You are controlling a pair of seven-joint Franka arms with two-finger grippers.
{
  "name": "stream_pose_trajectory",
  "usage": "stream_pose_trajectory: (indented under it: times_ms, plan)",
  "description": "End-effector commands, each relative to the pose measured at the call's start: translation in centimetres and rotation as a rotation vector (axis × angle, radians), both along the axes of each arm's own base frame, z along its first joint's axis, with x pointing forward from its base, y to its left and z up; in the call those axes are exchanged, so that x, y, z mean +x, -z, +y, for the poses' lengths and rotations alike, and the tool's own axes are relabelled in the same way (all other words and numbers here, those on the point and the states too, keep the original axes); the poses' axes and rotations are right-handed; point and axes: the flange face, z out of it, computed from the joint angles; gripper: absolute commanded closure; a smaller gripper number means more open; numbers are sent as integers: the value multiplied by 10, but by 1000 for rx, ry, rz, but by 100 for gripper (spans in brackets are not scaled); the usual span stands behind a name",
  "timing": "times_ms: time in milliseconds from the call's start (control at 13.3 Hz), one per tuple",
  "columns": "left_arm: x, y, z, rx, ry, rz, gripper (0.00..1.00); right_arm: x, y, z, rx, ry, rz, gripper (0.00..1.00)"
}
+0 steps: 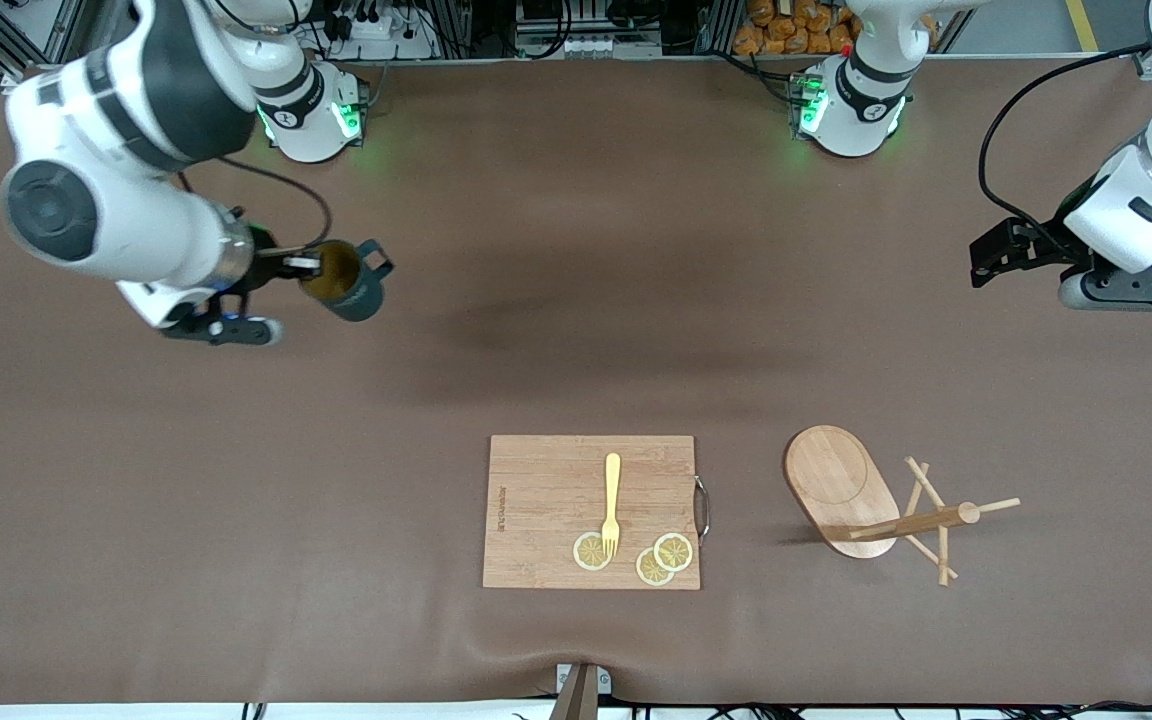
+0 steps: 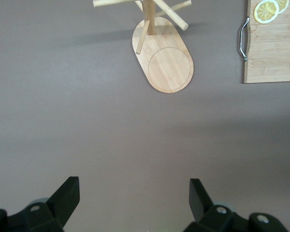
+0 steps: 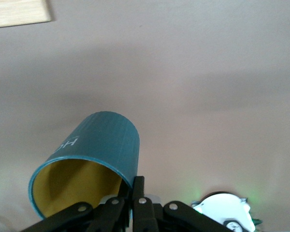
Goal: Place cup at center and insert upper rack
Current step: 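Lift and carry the teal mug toward the table center with the right gripper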
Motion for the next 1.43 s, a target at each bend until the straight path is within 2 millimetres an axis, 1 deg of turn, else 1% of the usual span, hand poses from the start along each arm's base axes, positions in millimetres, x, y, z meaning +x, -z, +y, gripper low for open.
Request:
stream_pose_trajectory:
  times_ms: [0, 226, 377, 527, 603, 754, 980, 1206, 1356]
  plan:
    - [-1, 10, 1, 8, -4, -5, 0, -10, -14, 39, 15, 67, -15, 100]
    - [0, 14, 2, 8, -6, -5, 0, -26, -10, 89, 15, 103, -23, 100]
    - [0, 15, 2, 8, -7, -4, 0, -35, -4, 118, 24, 116, -28, 100]
    - [0, 17, 3, 8, -7, 1, 0, -47, 9, 154, 32, 112, -32, 100]
    - [0, 18, 3, 9, -7, 2, 0, -48, 17, 165, 37, 123, -31, 100]
    - [0, 18, 4, 9, -9, 3, 0, -48, 35, 184, 54, 122, -26, 100]
    - [1, 18, 7, 8, -15, -4, 0, -45, 67, 201, 69, 108, -17, 100]
    - [3, 21, 9, 7, -18, 1, 0, -35, 105, 206, 45, 106, -36, 100]
    - [3, 26, 7, 7, -14, 3, 0, -35, 124, 213, 29, 105, -46, 100]
